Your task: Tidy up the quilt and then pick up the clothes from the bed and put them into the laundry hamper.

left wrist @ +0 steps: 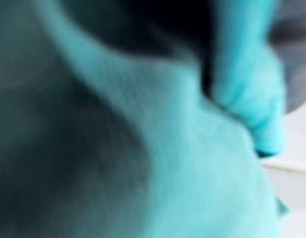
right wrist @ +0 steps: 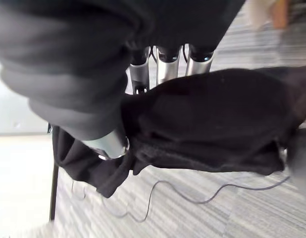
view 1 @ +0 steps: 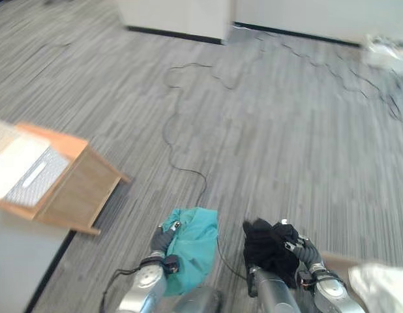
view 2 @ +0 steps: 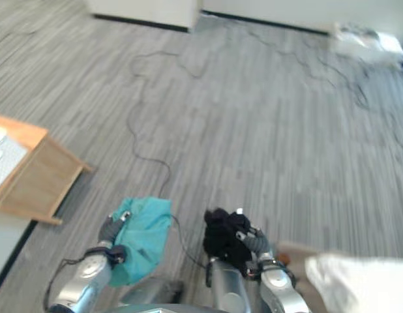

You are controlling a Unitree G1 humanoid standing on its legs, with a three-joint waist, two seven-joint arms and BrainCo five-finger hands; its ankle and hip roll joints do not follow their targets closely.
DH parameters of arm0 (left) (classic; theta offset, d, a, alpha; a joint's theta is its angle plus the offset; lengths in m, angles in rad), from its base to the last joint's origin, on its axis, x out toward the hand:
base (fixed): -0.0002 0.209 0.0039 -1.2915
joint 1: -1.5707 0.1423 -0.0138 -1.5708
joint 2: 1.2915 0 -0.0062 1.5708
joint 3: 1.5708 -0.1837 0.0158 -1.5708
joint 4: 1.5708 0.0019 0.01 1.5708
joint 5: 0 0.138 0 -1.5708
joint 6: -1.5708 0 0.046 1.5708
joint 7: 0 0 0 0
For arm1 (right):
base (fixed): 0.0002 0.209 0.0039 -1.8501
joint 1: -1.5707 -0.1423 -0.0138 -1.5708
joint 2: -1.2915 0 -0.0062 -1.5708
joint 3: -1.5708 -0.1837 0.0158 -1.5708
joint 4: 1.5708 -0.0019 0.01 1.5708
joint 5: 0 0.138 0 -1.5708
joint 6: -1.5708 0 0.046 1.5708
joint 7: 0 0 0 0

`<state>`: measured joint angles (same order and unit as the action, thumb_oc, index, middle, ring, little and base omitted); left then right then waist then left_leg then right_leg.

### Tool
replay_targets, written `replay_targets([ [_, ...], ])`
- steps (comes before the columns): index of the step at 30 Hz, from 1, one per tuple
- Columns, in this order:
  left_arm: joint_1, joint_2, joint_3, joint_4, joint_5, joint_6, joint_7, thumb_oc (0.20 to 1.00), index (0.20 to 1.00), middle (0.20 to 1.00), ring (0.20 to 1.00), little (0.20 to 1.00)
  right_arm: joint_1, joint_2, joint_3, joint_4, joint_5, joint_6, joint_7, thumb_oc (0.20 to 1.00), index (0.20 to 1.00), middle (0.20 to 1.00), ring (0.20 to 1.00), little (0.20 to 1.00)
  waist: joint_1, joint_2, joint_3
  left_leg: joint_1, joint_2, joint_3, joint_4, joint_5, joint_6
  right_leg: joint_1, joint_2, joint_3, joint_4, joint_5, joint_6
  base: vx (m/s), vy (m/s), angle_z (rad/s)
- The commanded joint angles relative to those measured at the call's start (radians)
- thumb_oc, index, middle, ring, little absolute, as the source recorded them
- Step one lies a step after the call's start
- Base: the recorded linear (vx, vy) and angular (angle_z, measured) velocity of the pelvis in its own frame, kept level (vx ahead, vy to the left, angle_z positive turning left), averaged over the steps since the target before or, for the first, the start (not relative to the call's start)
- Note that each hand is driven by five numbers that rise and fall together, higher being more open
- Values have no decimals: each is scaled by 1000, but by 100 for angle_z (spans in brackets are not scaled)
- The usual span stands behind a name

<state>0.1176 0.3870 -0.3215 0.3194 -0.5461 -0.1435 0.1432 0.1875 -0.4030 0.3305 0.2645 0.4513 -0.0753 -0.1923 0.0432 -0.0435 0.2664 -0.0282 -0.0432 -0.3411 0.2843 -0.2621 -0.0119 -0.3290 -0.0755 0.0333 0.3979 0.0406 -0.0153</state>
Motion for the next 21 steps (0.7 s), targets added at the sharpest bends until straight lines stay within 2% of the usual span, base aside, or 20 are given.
replay_targets([
  [1, 85, 26, 60, -125, -24, -25, -44, 200, 200, 200, 200, 200, 40, 12, -32, -117, 73, -39, 29, 200, 200, 200, 200, 200, -15, -1, -58, 43, 43, -49, -104, 101, 18, 76, -65, 107, -252, 81, 197, 647, -372, 100],
  [2, 87, 22, 55, -133, -19, -33, -45, 200, 200, 200, 200, 200, 55, 0, -40, -132, 78, -50, 31, 200, 200, 200, 200, 200, -22, -1, -65, 59, 89, -39, -96, 141, 1, 77, -56, 89, -225, 56, 184, 545, -312, 70],
  [3, 88, 21, 53, -135, -17, -38, -45, 200, 200, 200, 200, 200, 59, -3, -42, -135, 73, -53, 32, 200, 200, 200, 200, 200, -24, 2, -65, 63, 99, -38, -98, 148, -2, 78, -52, 84, -219, 49, 181, 388, -191, 52],
  [4, 95, 18, 48, -146, -8, -47, -41, 200, 200, 200, 200, 200, 68, -25, -46, -145, 78, -54, 42, 200, 200, 200, 200, 200, -26, 3, -72, 73, 136, -31, -76, 196, -13, 80, -49, 67, -204, 33, 169, 338, -147, 43],
  [5, 103, 19, 42, -154, -5, -54, -33, 200, 200, 200, 200, 200, 75, -45, -54, -148, 93, -45, 62, 200, 200, 200, 200, 200, -33, 6, -79, 76, 177, -9, -23, 265, -22, 82, -45, 54, -190, 9, 151, 412, -195, 27],
  [6, 104, 17, 31, -156, 7, -56, -23, 200, 200, 200, 200, 200, 84, -55, -64, -145, 95, -37, 74, 200, 200, 200, 200, 200, -41, 11, -84, 44, 200, 6, 42, 344, -23, 99, -21, 57, -179, -25, 124, 420, -280, 9],
  [7, 97, 19, 24, -160, 8, -43, -15, 200, 200, 200, 200, 200, 95, -69, -76, -142, 99, -15, 93, 200, 200, 200, 200, 200, -55, -2, -85, -32, 202, 40, 182, 394, -7, 125, -5, 67, -182, -45, 92, 391, -335, 15],
  [8, 92, 18, 24, -163, 3, -27, -20, 200, 200, 200, 200, 200, 104, -79, -82, -137, 112, -7, 100, 200, 200, 200, 200, 200, -61, -9, -85, -97, 208, 78, 248, 415, 8, 144, 4, 48, -187, -61, 74, 401, -380, 70],
  [9, 89, 16, 12, -154, 6, -25, -24, 200, 200, 200, 200, 200, 115, -80, -85, -121, 110, -16, 105, 200, 200, 200, 200, 200, -59, -18, -81, -194, 190, 90, 325, 443, 22, 169, 23, 37, -196, -71, 53, 334, -266, 106],
  [10, 85, 11, 3, -144, 7, -25, -29, 200, 200, 200, 200, 200, 118, -81, -79, -112, 111, -26, 96, 200, 200, 200, 200, 200, -57, -18, -78, -241, 156, 112, 342, 423, 36, 183, 29, 20, -203, -77, 45, 434, -180, 121],
  [11, 87, 2, -6, -133, -1, -30, -18, 200, 200, 200, 200, 200, 117, -81, -64, -98, 94, -37, 104, 200, 200, 200, 200, 200, -37, -13, -71, -265, 59, 118, 310, 380, 54, 206, 38, 17, -220, -74, 48, 397, -53, 75],
  [12, 94, 0, -13, -128, -5, -46, -7, 200, 200, 200, 200, 200, 112, -80, -47, -94, 79, -44, 104, 200, 200, 200, 200, 200, -22, -9, -63, -272, 2, 115, 284, 359, 62, 214, 49, 25, -226, -73, 50, 489, 1, 49],
  [13, 110, -4, -14, -130, -14, -72, 7, 200, 200, 200, 200, 200, 88, -86, -2, -94, 65, -52, 94, 200, 200, 200, 200, 200, 20, 15, -46, -296, -99, 132, 109, 342, 56, 235, 84, 23, -259, -70, 60, 328, 17, 10],
  [14, 112, -5, -12, -128, -14, -78, 7, 200, 200, 200, 200, 200, 82, -88, 5, -95, 65, -51, 91, 200, 200, 200, 200, 200, 29, 16, -38, -300, -107, 141, 81, 346, 53, 245, 87, 23, -267, -73, 60, 410, -31, -34],
  [15, 119, -8, -7, -128, -5, -105, -8, 200, 200, 200, 200, 200, 71, -94, 30, -119, 72, -48, 64, 200, 200, 200, 200, 200, 63, 35, -17, -346, -134, 158, -64, 385, 33, 270, 126, 15, -288, -89, 55, 228, -46, -59],
  [17, 119, -7, -6, -127, -4, -106, -8, 200, 200, 200, 200, 200, 71, -94, 30, -120, 72, -47, 64, 200, 200, 200, 200, 200, 63, 31, -12, -334, -137, 159, -74, 389, 33, 277, 122, 16, -288, -93, 55, 263, -78, -22],
  [18, 106, -14, -24, -117, 12, -166, 13, 200, 200, 200, 200, 200, 44, -92, 78, -129, 58, -64, 43, 200, 200, 200, 200, 200, 109, 24, 14, -416, -162, 168, -174, 466, 4, 327, 183, 44, -301, -127, 37, 424, -134, 15],
  [19, 84, -16, -29, -108, 20, -182, 11, 200, 200, 200, 200, 200, 23, -89, 91, -126, 28, -76, 27, 200, 200, 200, 200, 200, 113, 12, 28, -434, -163, 194, -142, 458, 4, 330, 185, 41, -293, -143, 33, 589, -106, 7],
  [20, 69, -17, -26, -106, 11, -175, -6, 200, 200, 200, 200, 200, 10, -83, 96, -123, 19, -80, -13, 200, 200, 200, 200, 200, 113, 2, 28, -426, -163, 201, -125, 419, 15, 319, 173, 36, -284, -148, 38, 358, 21, -11],
  [21, 67, -19, -27, -112, 8, -164, 4, 200, 200, 200, 200, 200, -3, -75, 96, -115, 42, -79, -25, 200, 200, 200, 200, 200, 121, -7, 27, -407, -155, 180, -129, 404, 18, 323, 150, 14, -231, -186, 52, 394, 56, -33],
])
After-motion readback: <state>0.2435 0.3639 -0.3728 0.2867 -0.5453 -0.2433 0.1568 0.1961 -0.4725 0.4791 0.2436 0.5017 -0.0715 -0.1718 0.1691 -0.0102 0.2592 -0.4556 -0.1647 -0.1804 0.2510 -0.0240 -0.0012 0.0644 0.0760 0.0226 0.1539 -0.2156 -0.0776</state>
